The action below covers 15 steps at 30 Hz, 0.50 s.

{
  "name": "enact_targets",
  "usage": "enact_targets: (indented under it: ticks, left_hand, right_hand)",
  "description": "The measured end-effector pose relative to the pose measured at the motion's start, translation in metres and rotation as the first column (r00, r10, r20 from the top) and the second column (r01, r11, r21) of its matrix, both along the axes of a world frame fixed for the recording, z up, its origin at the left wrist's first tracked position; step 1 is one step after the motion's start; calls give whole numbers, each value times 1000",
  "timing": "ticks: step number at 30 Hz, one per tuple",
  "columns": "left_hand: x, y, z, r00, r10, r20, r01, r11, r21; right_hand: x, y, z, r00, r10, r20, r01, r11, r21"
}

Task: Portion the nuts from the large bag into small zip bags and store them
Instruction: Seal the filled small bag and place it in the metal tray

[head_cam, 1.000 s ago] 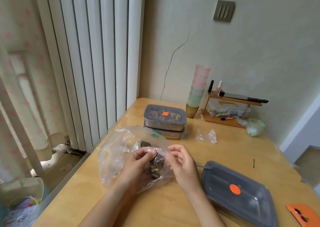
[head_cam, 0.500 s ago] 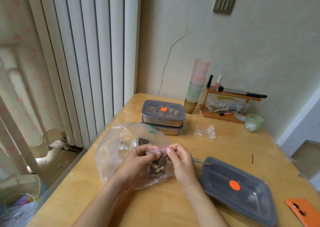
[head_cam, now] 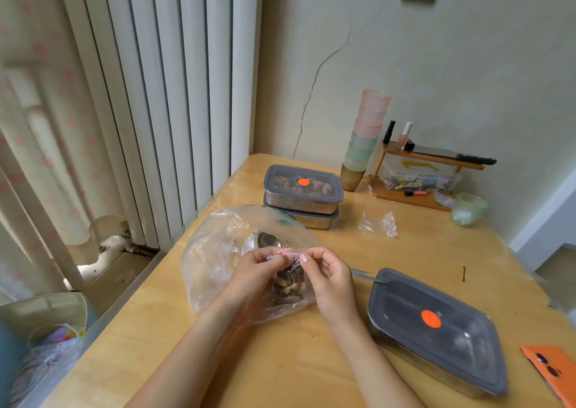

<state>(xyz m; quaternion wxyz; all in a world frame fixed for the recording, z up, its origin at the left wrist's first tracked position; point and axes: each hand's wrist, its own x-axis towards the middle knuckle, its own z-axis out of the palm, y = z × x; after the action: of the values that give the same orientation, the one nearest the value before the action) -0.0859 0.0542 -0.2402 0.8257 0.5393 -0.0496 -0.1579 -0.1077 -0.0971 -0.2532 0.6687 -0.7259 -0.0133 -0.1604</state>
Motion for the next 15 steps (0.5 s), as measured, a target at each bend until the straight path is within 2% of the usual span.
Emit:
enact_targets:
  ticks: [4,15]
  left_hand:
    - [-3,-3,1,1000,11,-7,-11,1000,-25]
    - [-8,-2,3,993,61,102,-74,990,122]
  right_hand:
    - [-4,1,4,1000,-3,-10,3,997,82]
    - [-9,1,8,1000,19,1,-19,999,46]
